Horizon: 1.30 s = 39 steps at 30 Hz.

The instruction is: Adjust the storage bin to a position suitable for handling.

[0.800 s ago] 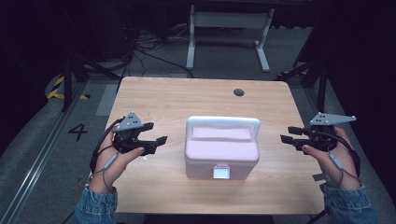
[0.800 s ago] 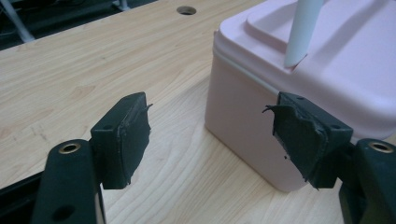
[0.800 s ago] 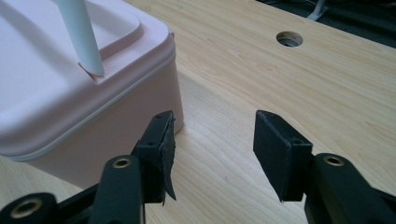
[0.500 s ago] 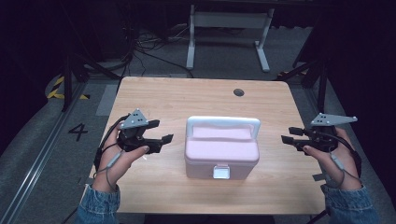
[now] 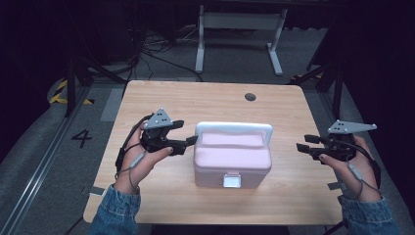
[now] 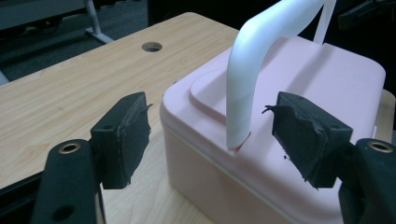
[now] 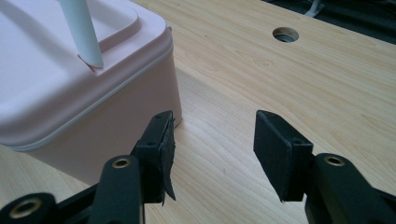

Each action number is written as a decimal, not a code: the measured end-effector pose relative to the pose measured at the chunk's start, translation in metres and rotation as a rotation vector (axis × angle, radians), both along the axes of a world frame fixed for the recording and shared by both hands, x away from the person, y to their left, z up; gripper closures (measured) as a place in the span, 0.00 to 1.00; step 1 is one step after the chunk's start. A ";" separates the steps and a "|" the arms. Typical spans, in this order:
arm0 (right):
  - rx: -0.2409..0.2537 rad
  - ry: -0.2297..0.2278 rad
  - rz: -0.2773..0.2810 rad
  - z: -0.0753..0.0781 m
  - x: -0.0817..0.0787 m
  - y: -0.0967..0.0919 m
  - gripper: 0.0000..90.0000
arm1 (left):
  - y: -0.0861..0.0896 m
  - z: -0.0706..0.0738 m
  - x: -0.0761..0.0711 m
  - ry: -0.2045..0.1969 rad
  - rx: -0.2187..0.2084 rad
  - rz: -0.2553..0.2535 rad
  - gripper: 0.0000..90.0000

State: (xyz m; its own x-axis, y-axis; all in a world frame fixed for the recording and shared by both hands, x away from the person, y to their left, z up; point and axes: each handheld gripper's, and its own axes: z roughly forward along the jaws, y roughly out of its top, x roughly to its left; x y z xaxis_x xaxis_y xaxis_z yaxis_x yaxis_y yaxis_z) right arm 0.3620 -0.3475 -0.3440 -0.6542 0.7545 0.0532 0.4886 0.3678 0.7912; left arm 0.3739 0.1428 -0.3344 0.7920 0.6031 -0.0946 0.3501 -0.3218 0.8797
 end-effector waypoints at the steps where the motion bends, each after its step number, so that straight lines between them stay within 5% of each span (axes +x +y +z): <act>1: 0.000 -0.001 -0.001 0.000 0.000 0.000 0.55 | -0.002 0.000 0.001 0.000 0.003 -0.002 0.32; 10: -0.004 -0.001 0.002 -0.001 0.000 -0.001 0.55 | -0.019 -0.003 0.007 -0.016 -0.012 -0.007 0.37; 25: -0.008 0.004 0.010 -0.002 0.001 0.001 0.55 | -0.034 -0.005 0.015 -0.003 -0.037 -0.063 0.78; 39: -0.011 -0.002 0.004 -0.002 0.000 -0.001 0.55 | -0.033 0.006 0.017 0.021 -0.061 -0.077 0.78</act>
State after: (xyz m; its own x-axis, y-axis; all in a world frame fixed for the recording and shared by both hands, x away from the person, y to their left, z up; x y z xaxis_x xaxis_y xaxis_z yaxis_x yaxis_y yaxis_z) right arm 0.3619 -0.3490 -0.3457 -0.6575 0.7522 0.0438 0.4852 0.3782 0.7884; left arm 0.3907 0.1098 -0.3286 0.8331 0.5334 -0.1461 0.3448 -0.2945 0.8913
